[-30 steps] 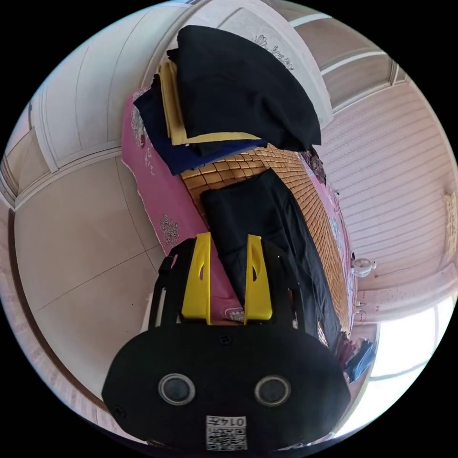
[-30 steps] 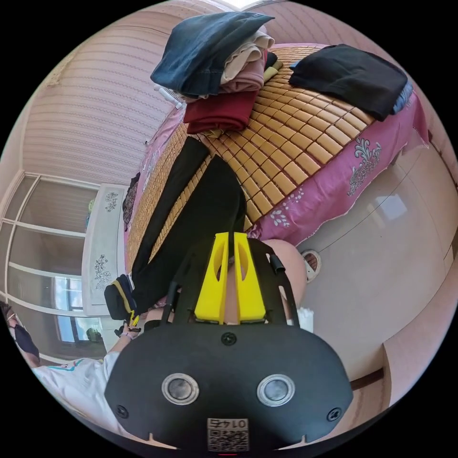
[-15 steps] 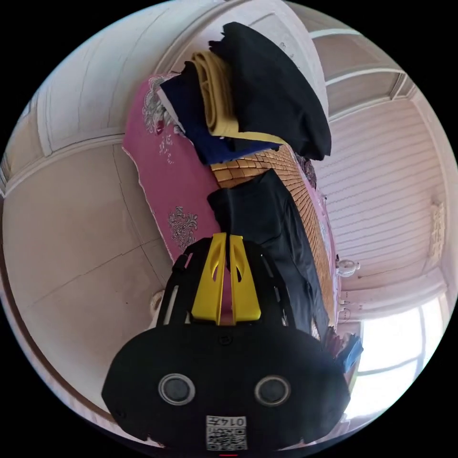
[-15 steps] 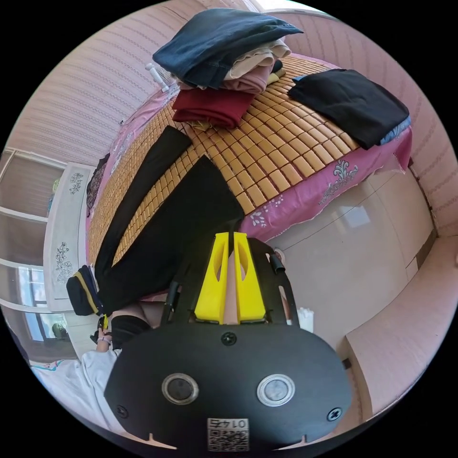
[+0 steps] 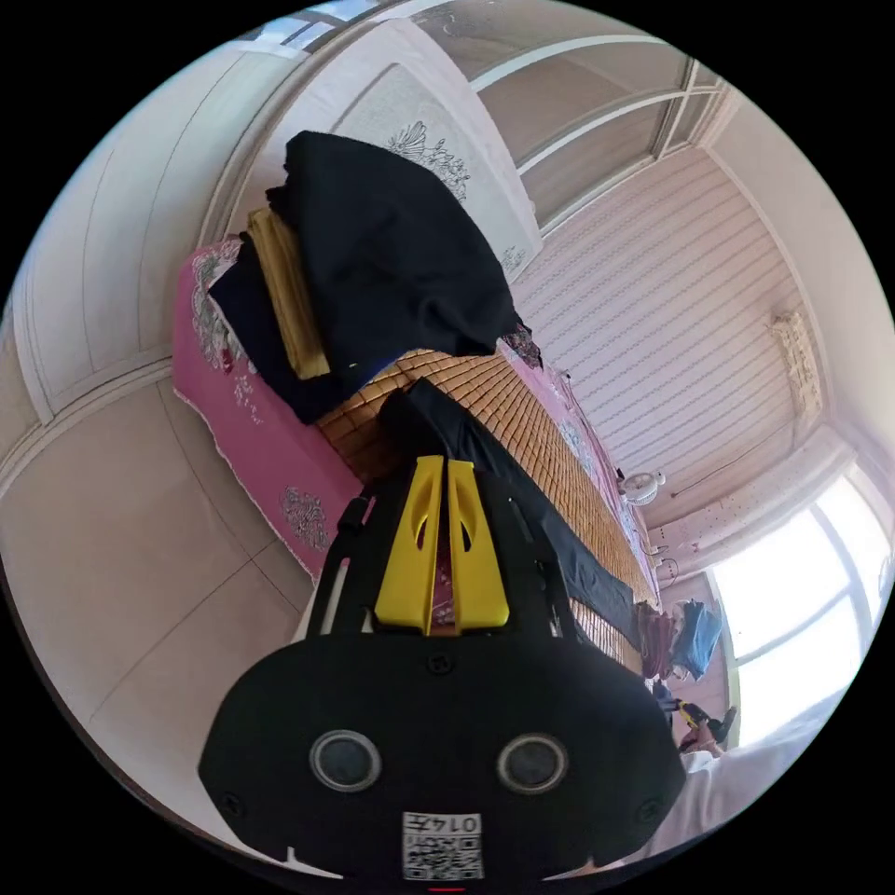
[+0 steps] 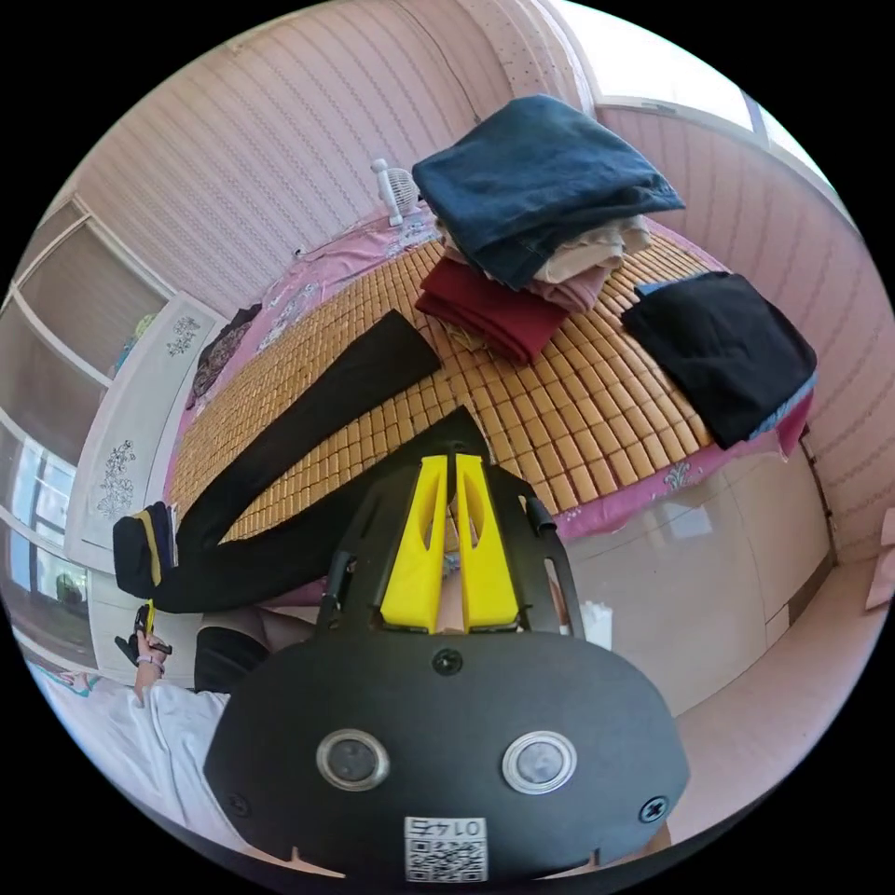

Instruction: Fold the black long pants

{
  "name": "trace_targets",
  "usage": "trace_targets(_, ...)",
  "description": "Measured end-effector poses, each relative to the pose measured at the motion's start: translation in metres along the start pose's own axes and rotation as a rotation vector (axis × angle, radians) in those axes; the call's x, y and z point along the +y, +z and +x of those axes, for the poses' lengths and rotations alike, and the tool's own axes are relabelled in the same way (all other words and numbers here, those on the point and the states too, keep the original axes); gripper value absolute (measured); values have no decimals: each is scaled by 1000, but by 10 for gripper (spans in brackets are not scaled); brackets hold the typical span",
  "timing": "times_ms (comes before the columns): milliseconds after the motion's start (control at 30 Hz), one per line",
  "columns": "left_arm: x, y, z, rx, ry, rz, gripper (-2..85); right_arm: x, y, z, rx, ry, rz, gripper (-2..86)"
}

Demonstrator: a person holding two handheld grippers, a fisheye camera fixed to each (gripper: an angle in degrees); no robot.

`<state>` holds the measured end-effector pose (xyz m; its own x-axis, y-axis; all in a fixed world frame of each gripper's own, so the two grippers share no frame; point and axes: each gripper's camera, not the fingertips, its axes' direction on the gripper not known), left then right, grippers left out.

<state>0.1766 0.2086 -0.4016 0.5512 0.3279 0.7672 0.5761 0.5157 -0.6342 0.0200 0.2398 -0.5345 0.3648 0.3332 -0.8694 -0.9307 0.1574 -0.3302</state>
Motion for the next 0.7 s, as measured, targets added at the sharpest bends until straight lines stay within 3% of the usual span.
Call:
trace_targets(100, -37, 19, 34, -44, 103, 29, -9, -56, 14, -29, -67, -57, 38, 10)
trace_targets(233, -94, 75, 78, 5, 105, 45, -2, -156, 60, -93, 26, -168, 46, 19)
trace_targets(367, -122, 139, 93, -109, -67, 1, 58, -228, 125, -126, 11, 14, 25, 87)
trace_targets(433, -125, 149, 96, -151, -117, 6, 72, -234, 149, -137, 45, 1, 4, 105)
trace_targets(533, -127, 153, 111, -221, -31, 4, 69, -221, 179, -136, 160, -46, -13, 111)
trace_targets(700, -106, 188, 148, -253, 250, -245, 50, -181, 234, -113, 339, -149, -207, 115)
